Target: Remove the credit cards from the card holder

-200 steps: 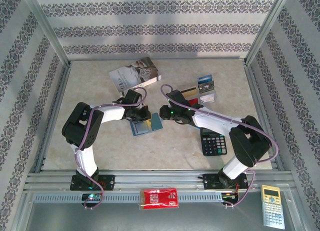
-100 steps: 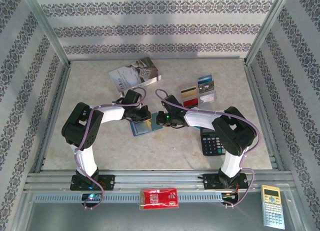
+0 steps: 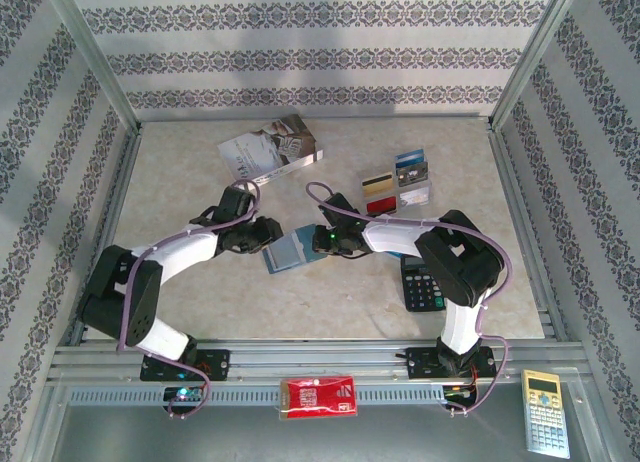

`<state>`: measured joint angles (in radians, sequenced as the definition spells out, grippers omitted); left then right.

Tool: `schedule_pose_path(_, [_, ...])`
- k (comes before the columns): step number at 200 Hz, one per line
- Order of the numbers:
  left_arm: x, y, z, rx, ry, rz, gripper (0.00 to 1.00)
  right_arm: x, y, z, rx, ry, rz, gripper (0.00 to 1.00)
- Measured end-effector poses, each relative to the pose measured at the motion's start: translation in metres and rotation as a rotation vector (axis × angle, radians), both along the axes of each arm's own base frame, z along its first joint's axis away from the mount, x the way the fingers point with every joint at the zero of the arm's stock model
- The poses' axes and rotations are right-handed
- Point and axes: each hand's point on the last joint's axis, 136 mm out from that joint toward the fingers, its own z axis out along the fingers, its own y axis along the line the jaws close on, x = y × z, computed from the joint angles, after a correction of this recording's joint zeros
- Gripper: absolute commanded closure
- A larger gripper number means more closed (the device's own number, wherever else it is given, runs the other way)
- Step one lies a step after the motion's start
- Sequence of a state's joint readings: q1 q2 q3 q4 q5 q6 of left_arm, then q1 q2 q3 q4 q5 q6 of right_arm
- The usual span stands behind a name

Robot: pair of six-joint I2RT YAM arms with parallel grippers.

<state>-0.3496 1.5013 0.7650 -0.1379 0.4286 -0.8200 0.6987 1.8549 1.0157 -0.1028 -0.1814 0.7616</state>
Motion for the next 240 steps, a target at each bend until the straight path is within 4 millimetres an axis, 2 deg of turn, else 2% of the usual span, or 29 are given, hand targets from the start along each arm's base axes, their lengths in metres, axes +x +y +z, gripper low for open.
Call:
schedule_pose_path(33, [-0.021,0.007,-0.018,0.022,0.067,-0.001,0.64,0.0,0.001,0.0,-0.012,0.002,0.001,0.83])
schedule_pose_path(86, [-0.026,0.003,-0.031,0.008,0.117,-0.019,0.74,0.0,0.001,-0.001,-0.017,0.005,0.001,0.83])
schedule_pose_path(130, [-0.022,0.001,-0.031,0.002,0.112,-0.022,0.86,0.0,0.001,-0.001,-0.017,0.005,0.0,0.83])
schedule_pose_path(201, [-0.022,-0.002,-0.028,-0.014,0.11,-0.036,0.96,-0.001,0.003,0.002,-0.014,-0.004,0.011,0.83])
schedule_pose_path(240, [-0.022,-0.005,-0.025,-0.029,0.104,-0.044,0.99,-0.003,0.008,0.008,0.017,-0.026,0.045,0.77])
